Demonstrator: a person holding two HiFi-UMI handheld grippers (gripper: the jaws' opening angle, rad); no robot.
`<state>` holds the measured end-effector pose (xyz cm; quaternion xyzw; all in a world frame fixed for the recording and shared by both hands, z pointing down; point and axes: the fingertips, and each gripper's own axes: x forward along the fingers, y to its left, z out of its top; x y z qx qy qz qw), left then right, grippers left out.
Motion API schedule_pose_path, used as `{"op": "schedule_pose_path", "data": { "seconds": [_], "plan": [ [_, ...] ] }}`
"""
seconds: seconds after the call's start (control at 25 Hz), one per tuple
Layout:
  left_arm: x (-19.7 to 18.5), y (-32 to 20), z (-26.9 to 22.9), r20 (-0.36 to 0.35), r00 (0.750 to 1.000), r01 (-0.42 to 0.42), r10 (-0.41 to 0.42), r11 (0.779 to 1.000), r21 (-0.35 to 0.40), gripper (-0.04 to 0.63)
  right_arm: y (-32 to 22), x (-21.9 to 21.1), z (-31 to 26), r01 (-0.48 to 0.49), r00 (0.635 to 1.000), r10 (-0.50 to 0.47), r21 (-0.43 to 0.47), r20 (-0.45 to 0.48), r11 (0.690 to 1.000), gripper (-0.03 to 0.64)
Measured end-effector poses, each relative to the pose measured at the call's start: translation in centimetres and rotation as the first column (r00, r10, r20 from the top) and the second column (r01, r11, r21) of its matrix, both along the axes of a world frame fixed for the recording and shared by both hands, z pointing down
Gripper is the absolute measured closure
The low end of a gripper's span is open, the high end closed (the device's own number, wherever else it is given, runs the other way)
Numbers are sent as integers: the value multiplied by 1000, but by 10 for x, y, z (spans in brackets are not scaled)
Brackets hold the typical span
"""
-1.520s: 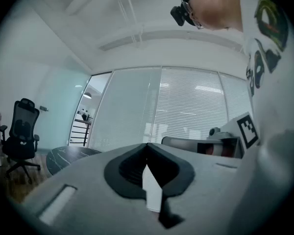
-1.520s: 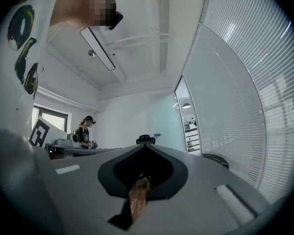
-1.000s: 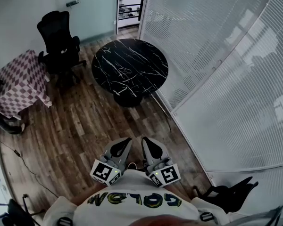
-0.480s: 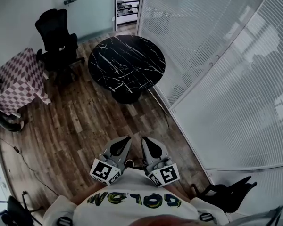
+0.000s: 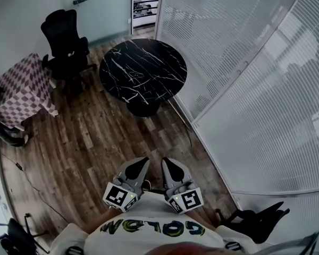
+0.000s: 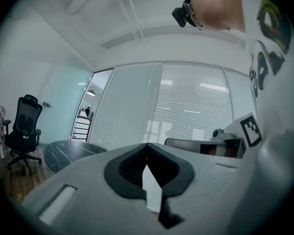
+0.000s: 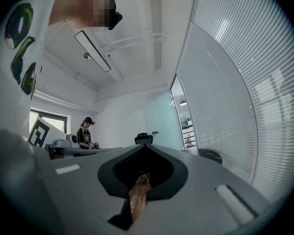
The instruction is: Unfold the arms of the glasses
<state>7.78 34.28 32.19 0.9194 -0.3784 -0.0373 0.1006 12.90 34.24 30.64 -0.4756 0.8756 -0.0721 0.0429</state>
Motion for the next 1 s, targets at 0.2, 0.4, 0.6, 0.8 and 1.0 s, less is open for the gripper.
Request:
{"op": "schedule_pose_path", "data": {
  "seconds": [0.2,0.4,0.6,0.8,1.0],
  "plan": [
    [-2,-13,3,0,1000,15,-15,1000,-1,592,-14,0,3,6,1000,-6,2,1,1000,615],
    [-7,-38,3,-8,1000,18,-18,1000,5,592,-35,-5,-2,-4,1000,4,29,-10,1000,615],
    [-14,-79,-1,-21,1000,17,-17,1000,14,592,-78,-9,-5,-13,999,15,46,-39,999,615],
    [-33,-130,-5,-32,999,21,-20,1000,15,591,-129,-30,-9,-4,998,7,53,-65,999,615],
    [-59,-188,-12,-30,999,24,-23,1000,18,592,-187,-59,-19,6,999,-4,52,-41,999,615]
  ]
}}
